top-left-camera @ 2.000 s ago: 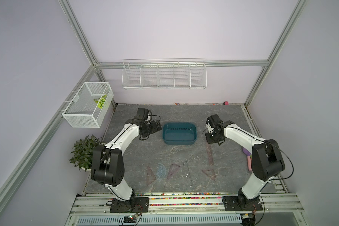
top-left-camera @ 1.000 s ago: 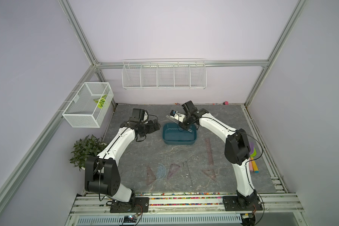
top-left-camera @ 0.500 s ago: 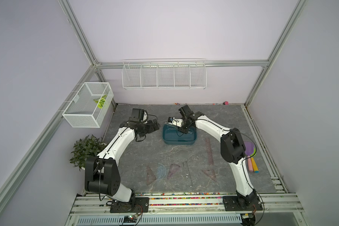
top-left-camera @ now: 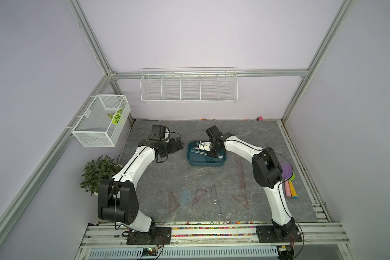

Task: Put the scattered rulers into the storage box
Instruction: Place the ruler in the storage box.

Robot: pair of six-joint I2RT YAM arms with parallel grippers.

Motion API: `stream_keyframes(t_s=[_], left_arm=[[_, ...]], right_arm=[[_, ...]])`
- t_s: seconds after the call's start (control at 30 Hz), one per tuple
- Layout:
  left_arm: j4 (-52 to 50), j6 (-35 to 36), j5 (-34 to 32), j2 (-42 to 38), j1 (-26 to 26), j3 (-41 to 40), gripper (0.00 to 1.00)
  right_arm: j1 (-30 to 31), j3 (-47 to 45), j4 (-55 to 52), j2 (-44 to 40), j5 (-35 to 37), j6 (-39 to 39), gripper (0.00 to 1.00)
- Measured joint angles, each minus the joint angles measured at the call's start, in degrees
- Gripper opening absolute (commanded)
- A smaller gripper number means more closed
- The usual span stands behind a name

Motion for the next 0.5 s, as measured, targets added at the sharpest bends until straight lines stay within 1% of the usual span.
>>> stream_keyframes(t_s=[0.07,0.17,0.33,0.4,0.5], left_arm=[[0.0,0.0,0.0,0.0,0.0,0.0,0.98],[0.0,0.0,0.0,0.2,0.1,0.0,0.99],[0.0,0.0,0.4,0.4,0.1,0.0,0.99],[0.0,0.0,0.7,0.4,0.2,0.0,0.98],[0.0,0.0,1.3,0.7,0.3,0.0,0.99]], right_arm=[[0.1,0.3,0.2,0.0,0.1,1.8,0.24],[0.6,1.9,0.1,0.0,1.4,8.6,0.21],[1.6,10.4,-5.9,0.0,4.2,26.9,0.09],[1.7,13.6,-8.4,-0.2,3.2,34.4,0.08],[1.7,13.8,-11.0,-0.7,0.3,42.7,0.07]])
